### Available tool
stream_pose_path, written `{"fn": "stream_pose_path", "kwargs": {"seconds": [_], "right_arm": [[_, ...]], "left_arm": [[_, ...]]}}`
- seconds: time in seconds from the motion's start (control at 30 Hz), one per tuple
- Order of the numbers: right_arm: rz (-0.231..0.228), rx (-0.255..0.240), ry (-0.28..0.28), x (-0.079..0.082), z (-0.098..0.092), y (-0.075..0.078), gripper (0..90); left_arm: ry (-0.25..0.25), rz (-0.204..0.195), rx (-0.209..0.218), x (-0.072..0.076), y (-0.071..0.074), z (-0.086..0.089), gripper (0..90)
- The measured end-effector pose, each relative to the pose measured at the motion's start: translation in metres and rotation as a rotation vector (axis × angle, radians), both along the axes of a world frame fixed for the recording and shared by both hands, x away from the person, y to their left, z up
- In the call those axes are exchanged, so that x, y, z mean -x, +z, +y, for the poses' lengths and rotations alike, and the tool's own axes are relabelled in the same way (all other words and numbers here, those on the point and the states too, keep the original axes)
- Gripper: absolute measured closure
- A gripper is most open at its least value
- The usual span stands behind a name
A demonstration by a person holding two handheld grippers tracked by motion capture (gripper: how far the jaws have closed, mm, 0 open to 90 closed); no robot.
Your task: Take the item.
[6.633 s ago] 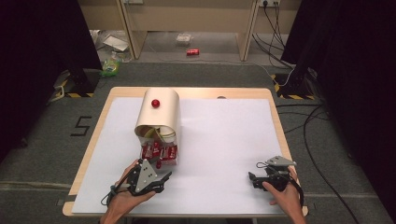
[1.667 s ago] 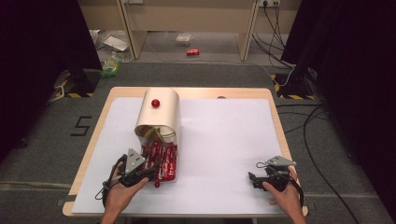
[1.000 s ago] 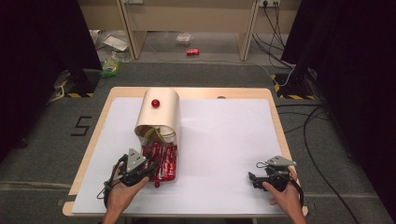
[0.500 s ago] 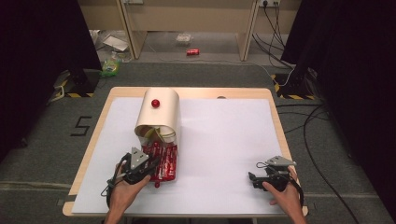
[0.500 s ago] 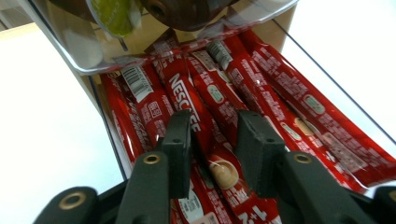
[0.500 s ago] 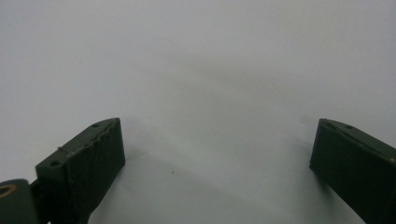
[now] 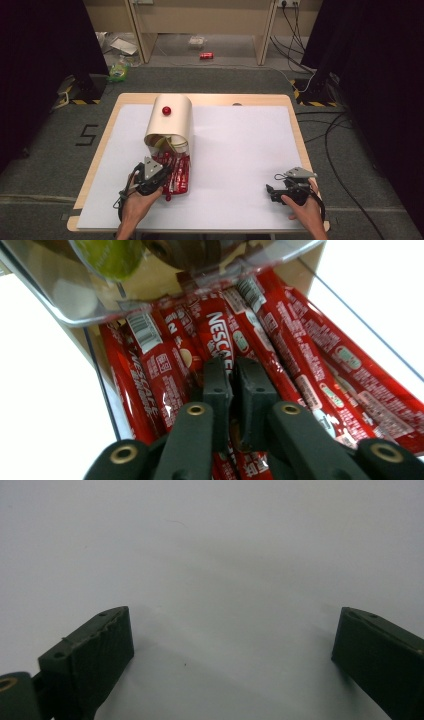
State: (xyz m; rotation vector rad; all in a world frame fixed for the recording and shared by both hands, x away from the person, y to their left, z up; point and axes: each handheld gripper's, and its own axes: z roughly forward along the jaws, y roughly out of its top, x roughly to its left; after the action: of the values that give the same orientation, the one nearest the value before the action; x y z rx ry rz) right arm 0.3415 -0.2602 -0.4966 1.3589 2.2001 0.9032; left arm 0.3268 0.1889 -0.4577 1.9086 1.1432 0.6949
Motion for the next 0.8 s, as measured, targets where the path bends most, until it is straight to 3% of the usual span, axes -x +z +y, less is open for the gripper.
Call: {"fn": "stream_pose_path", "kwargs": {"seconds": [0.17,0.43,0.8], "right_arm": [[0.001,0.000,0.000,0.000,0.000,0.000,3.5],[0.000,0.000,0.000,0.000,0.000,0.000,3.5],[0.000,0.000,0.000,0.000,0.000,0.000,3.5]], "left_arm": [[-0.013,-0.012,0.008,0.002,0.007,0.003,84.9],[-0.047,0.011,0.005,0.008,0.021,0.009,85.0],[-0.063,0.033,0.028,0.010,0.023,0.015,85.1]]}}
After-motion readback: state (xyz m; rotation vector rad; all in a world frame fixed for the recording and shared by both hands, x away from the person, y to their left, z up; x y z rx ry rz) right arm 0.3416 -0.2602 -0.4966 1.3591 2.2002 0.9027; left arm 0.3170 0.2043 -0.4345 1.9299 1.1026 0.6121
